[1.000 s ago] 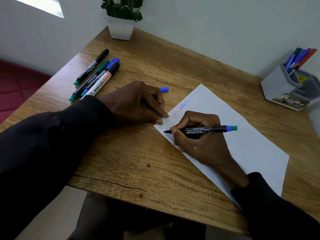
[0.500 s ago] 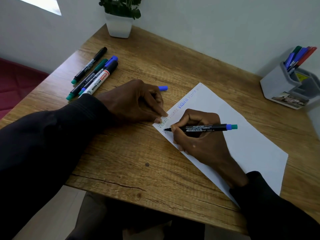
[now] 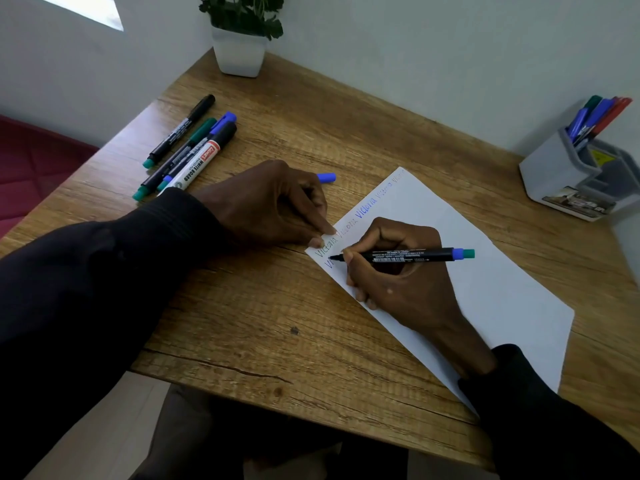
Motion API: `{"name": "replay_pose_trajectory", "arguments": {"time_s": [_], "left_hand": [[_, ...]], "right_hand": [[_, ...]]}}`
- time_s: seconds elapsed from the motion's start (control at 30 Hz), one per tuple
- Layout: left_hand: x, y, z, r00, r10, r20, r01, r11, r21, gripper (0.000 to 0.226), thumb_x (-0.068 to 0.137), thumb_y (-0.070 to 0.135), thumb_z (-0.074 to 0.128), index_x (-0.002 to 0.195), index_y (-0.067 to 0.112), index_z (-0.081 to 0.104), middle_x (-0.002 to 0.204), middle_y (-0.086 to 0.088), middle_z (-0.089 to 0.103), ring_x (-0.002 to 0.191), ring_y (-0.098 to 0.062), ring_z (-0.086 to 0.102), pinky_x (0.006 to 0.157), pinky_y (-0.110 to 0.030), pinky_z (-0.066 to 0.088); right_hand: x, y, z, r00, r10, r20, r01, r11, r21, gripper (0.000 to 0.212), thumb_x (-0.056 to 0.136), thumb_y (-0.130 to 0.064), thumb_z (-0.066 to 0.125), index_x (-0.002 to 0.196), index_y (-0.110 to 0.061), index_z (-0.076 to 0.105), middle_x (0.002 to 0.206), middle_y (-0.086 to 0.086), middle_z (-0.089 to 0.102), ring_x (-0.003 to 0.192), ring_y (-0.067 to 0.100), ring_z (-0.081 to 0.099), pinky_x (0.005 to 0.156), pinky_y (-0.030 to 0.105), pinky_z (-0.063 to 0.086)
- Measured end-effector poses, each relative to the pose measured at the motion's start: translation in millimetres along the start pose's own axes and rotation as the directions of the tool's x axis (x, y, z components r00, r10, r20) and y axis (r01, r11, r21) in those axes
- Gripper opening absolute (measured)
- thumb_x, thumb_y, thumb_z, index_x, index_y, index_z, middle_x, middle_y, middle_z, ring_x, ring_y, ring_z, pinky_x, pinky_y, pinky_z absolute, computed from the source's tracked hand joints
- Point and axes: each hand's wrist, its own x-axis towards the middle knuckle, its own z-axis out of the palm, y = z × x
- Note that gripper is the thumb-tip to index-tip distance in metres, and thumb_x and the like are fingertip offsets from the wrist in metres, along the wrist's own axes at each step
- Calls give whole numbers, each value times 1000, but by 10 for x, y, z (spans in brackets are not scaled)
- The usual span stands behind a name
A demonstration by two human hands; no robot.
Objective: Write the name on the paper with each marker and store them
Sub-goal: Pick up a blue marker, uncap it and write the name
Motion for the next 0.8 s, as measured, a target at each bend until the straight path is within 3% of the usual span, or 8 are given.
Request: {"name": "replay_pose_trajectory", "arguments": {"time_s": [0.37, 0.53, 0.8], "left_hand": [[-3, 28, 4, 1000, -2, -2, 2, 1000, -8, 32, 76, 17, 80, 89, 43, 67, 99, 18, 66, 96, 8, 61, 72, -1, 45], [-2, 37, 2, 1000, 0, -14, -1, 1000, -14, 35, 75, 15, 80, 87, 43, 64, 94, 19, 66, 92, 11, 61, 69, 1, 44], [-1, 20, -2, 1000, 6, -11, -6, 1000, -3, 29, 75, 17, 80, 93, 37, 69, 98, 14, 67, 95, 6, 62, 72, -1, 45]], "right_hand": [[-5, -32, 7, 999, 13, -42, -14, 1000, -14, 15, 85, 3, 70, 71, 2, 65, 57, 9, 68, 40, 18, 64, 43, 19, 47], [-17, -30, 13, 997, 45, -64, -43, 998, 37, 14, 89, 2, 71, 77, 8, 66, 59, 14, 67, 42, 20, 66, 41, 22, 48], [-8, -33, 14, 996, 44, -83, -45, 999, -7, 15, 84, 1, 69, 71, 5, 64, 57, 13, 67, 40, 22, 65, 41, 24, 47]]}}
